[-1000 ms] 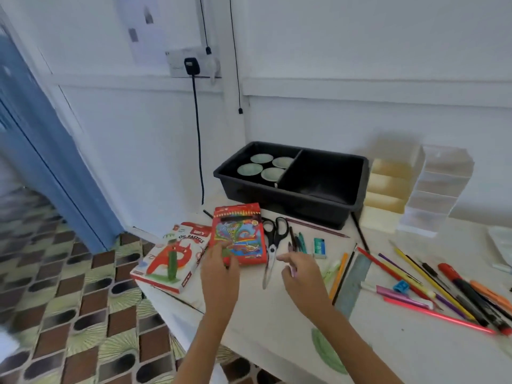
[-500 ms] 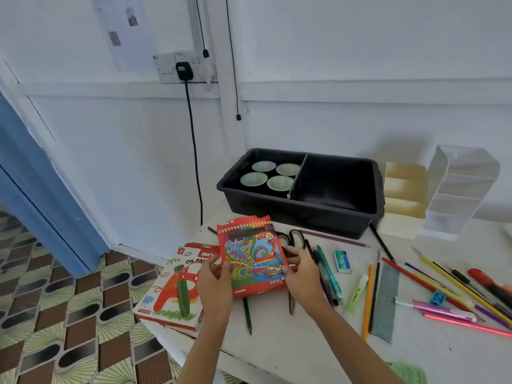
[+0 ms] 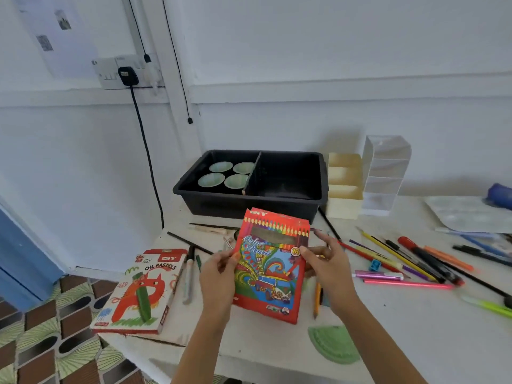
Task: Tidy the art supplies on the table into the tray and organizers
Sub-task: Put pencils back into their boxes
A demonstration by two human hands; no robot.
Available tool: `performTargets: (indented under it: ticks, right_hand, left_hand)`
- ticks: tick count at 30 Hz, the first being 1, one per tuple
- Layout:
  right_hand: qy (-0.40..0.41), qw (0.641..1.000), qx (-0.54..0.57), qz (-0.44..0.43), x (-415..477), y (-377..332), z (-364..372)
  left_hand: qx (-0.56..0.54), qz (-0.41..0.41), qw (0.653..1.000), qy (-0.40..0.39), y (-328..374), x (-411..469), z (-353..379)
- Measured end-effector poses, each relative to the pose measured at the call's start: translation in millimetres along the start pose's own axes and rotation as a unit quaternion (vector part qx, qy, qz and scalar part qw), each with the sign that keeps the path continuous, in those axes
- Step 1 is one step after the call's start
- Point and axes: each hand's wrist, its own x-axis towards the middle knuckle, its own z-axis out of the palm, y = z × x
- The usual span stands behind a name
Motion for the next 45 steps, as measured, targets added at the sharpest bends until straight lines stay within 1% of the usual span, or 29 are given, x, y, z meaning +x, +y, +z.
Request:
performTargets:
  ticks: [2, 5, 10, 14, 17, 19, 22, 24, 26, 28, 29, 31, 32, 34, 36, 39, 41, 42, 45]
  right_hand:
    - [0.01, 1.0, -0.001, -0.015, -10.0, -2.1, -30.0]
    - [0.026, 0.998, -0.061, -0.024, -27.8, 1.4, -75.4]
    - [0.115, 0.991, -0.06, 0.03, -57.3, 15.5, -145.2]
    - [0.181, 0.979, -0.048, 0.08, -77.6, 23.3, -180.6]
    - [0.209, 0.97, -0.041, 0.118, -92.6, 32.2, -195.7]
    - [0.22, 0.965, -0.03, 0.139, -103.0, 36.1, -199.5]
    - [0.244, 0.959, -0.008, 0.146, -115.2, 40.6, -198.8]
    - [0.263, 0.954, -0.01, 0.146, -119.9, 41.9, -195.5]
    - [0.277, 0.949, -0.017, 0.15, -122.5, 42.7, -193.1]
    - [0.286, 0.944, -0.05, 0.157, -124.8, 43.7, -190.6]
    - [0.287, 0.941, -0.091, 0.155, -125.5, 44.3, -190.5]
    - [0.267, 0.93, -0.208, 0.143, -125.4, 46.1, -192.8]
    - [0.252, 0.919, -0.267, 0.143, -125.6, 45.0, -194.0]
    - [0.218, 0.893, -0.362, 0.154, -124.3, 43.0, -197.5]
    - [0.195, 0.875, -0.416, 0.154, -121.3, 42.4, -200.2]
    - [0.178, 0.864, -0.447, 0.148, -116.9, 42.0, -202.5]
    - [0.178, 0.858, -0.46, 0.146, -114.5, 40.0, -204.9]
    - [0.185, 0.856, -0.462, 0.137, -112.4, 38.5, -207.5]
    - [0.208, 0.862, -0.455, 0.083, -96.6, 34.9, -219.7]
  left_hand:
    - [0.025, 0.021, 0.999, -0.025, 5.4, -13.1, 19.2]
    - [0.08, 0.069, 0.993, -0.056, 7.8, -32.0, 51.7]
    - [0.138, 0.147, 0.972, -0.12, 12.4, -71.4, 108.3]
    - [0.181, 0.21, 0.946, -0.17, 11.0, -105.1, 143.1]
    - [0.23, 0.229, 0.921, -0.218, 0.0, -122.3, 161.7]
    - [0.252, 0.224, 0.906, -0.256, -8.2, -129.8, 169.6]
    - [0.277, 0.212, 0.884, -0.31, -18.6, -139.2, 174.3]
    - [0.318, 0.235, 0.865, -0.308, -24.9, -145.3, 174.9]
    - [0.362, 0.262, 0.851, -0.274, -29.0, -154.4, 175.0]
    - [0.379, 0.274, 0.848, -0.249, -30.8, -166.1, 175.0]
    - [0.38, 0.276, 0.847, -0.247, -34.2, -170.0, 176.2]
    - [0.386, 0.296, 0.839, -0.244, -45.7, -170.0, 181.0]
    - [0.397, 0.307, 0.83, -0.243, -49.3, -167.2, 182.7]
    - [0.419, 0.302, 0.812, -0.271, -51.0, -160.0, 182.6]
    - [0.41, 0.304, 0.812, -0.285, -49.9, -152.7, 181.0]
    - [0.424, 0.306, 0.802, -0.29, -44.4, -147.6, 178.9]
    - [0.423, 0.303, 0.802, -0.293, -39.1, -147.7, 176.8]
    - [0.413, 0.301, 0.808, -0.293, -36.9, -147.5, 176.3]
    - [0.327, 0.309, 0.851, -0.272, -24.7, -140.8, 177.8]
